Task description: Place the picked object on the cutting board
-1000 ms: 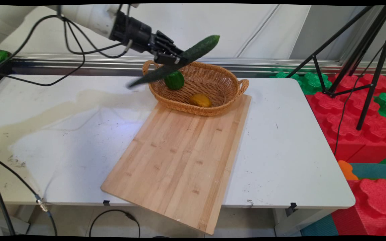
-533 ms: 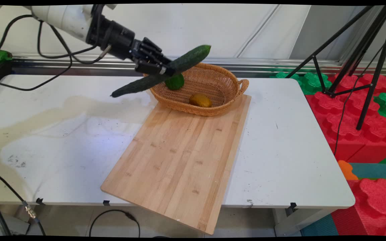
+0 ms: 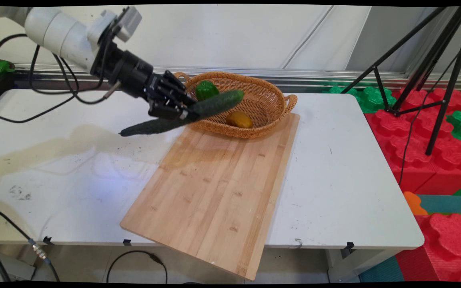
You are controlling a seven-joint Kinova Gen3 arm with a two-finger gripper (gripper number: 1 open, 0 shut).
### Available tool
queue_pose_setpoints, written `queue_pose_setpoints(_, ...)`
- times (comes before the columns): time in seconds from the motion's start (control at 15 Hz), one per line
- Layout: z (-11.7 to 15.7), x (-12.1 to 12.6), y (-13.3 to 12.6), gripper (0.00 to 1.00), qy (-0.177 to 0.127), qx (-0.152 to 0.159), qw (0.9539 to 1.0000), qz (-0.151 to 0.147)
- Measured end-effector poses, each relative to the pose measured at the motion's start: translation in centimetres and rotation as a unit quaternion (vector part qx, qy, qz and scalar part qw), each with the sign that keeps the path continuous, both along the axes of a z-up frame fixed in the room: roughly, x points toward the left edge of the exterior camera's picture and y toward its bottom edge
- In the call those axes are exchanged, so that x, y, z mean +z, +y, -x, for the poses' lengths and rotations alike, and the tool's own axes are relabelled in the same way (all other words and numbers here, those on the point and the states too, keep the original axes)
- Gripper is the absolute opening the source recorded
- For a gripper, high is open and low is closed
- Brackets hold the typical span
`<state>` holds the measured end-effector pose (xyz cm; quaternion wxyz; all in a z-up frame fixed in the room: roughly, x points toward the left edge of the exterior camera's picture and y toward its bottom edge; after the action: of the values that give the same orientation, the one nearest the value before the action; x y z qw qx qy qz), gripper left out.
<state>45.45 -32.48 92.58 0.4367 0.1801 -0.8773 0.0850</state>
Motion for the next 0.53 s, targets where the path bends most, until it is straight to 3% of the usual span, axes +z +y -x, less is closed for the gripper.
queue_pose_setpoints(0.53,4.8,-5.3,2.2,0.00,-0.053,-0.025,0.9982,-0.014)
